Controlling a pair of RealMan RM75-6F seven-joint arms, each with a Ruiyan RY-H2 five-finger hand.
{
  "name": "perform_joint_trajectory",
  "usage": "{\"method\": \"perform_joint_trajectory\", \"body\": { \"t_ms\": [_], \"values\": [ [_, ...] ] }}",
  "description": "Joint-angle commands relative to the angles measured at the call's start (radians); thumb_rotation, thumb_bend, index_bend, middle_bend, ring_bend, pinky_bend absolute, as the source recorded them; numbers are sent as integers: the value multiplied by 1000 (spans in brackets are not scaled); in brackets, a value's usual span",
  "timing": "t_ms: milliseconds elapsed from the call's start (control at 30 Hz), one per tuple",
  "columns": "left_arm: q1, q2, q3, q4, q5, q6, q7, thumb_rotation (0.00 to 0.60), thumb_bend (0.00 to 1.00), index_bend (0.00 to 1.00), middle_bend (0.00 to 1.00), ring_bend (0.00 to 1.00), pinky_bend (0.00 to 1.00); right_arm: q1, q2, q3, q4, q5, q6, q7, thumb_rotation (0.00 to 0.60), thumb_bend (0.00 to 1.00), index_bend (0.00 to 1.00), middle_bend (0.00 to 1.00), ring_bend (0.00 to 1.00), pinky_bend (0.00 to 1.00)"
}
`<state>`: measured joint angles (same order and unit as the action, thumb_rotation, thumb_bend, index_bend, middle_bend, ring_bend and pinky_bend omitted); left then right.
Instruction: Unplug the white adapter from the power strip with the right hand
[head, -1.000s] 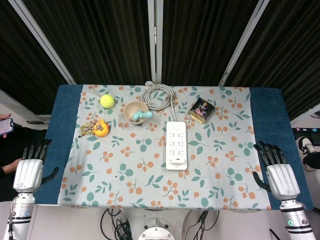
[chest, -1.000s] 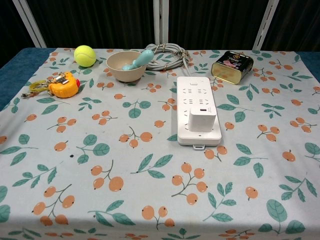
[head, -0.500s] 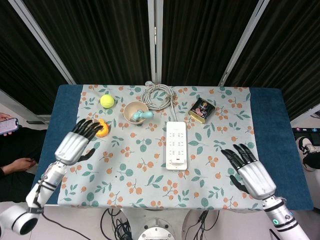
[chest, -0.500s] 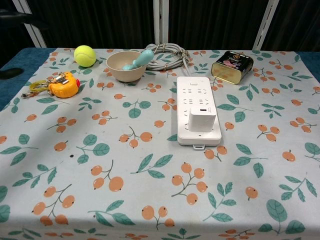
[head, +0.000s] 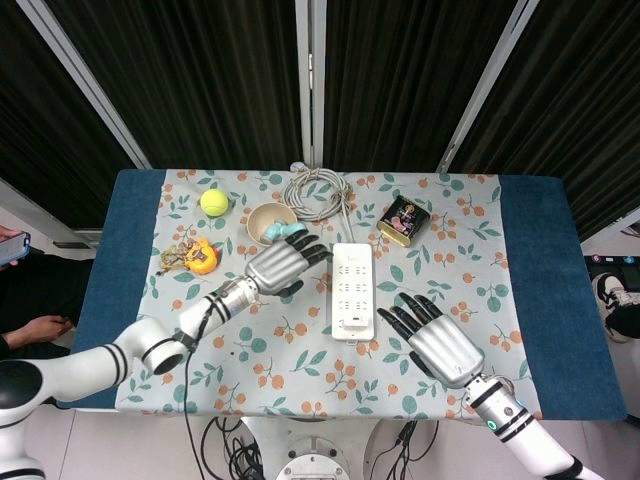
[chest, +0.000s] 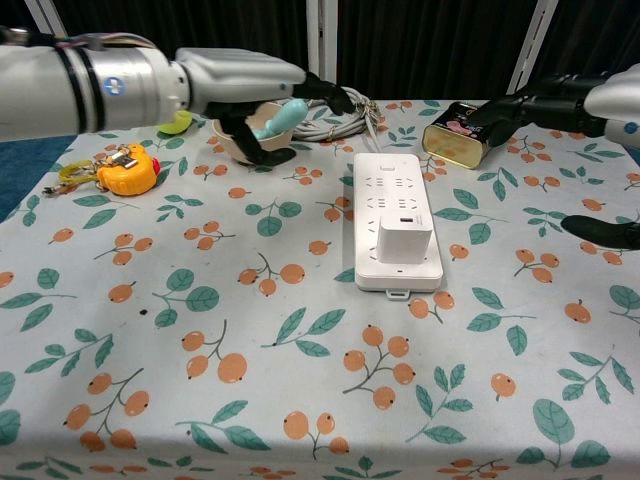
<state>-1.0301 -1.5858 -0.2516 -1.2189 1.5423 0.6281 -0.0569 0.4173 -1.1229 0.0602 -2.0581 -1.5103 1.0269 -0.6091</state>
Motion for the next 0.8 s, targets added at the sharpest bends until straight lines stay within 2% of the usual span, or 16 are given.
{"method": "perform_joint_trajectory", "body": {
  "t_ms": [33,233,367,500,800],
  "values": [
    [-91,-84,-5,102,-20,-78,-72,600,515,110,121,0,30,49,-46,32,-9,92,-49,-74,600,327,0,170,0,166],
    [-176,-170,12,231,-32,-135,-130,600,542,110,121,0,34,95,-90,43,1,189,-68,-137,600,327,0,187,0,191],
    [-212,-215,42,297,-30,-168,-161,600,550,111,129,0,33,116,-110,42,14,242,-62,-167,600,327,0,203,5,210],
    [-224,-244,75,338,-17,-163,-179,600,551,111,130,0,34,132,-133,49,38,264,-45,-166,600,327,7,218,24,240],
    [-236,-264,113,385,-9,-136,-245,600,550,112,130,0,34,199,-210,51,119,330,-62,-200,600,327,35,231,37,257]
  ]
}}
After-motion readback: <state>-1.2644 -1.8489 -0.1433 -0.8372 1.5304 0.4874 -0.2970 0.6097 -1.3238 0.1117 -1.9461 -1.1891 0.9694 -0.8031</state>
